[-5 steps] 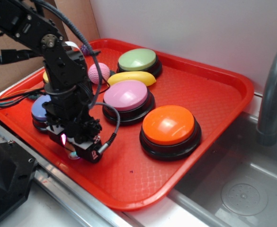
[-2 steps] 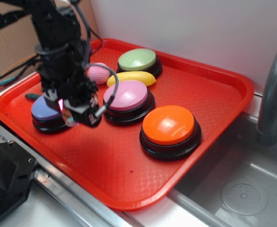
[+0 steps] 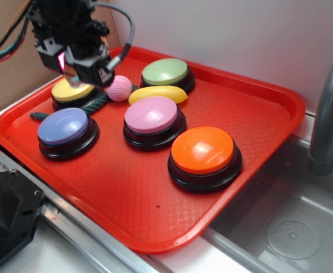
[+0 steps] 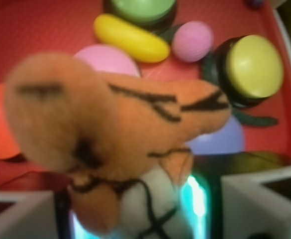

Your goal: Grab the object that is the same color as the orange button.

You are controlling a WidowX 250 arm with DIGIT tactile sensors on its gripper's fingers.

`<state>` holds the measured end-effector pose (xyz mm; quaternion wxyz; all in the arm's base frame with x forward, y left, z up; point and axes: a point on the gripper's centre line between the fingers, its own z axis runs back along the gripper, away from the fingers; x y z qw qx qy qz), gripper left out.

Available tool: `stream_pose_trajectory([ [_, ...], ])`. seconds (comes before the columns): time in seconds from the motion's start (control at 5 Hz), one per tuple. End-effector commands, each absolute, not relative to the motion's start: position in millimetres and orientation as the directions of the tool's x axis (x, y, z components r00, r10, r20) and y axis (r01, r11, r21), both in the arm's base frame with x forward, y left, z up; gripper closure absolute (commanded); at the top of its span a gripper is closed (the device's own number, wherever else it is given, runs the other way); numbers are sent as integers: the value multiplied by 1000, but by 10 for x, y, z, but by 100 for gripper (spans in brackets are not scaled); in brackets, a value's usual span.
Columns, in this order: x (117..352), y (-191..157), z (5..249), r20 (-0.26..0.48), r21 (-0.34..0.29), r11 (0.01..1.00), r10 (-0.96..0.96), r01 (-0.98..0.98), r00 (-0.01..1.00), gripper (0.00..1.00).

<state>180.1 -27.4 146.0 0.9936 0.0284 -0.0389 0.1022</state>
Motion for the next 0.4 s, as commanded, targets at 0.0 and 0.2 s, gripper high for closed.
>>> stream_pose_trajectory([
  [0.0, 1815, 101, 1891, 194, 15, 936, 342, -351, 919, 100],
  [0.2, 1816, 124, 1903, 162, 25, 938, 337, -346, 927, 100],
])
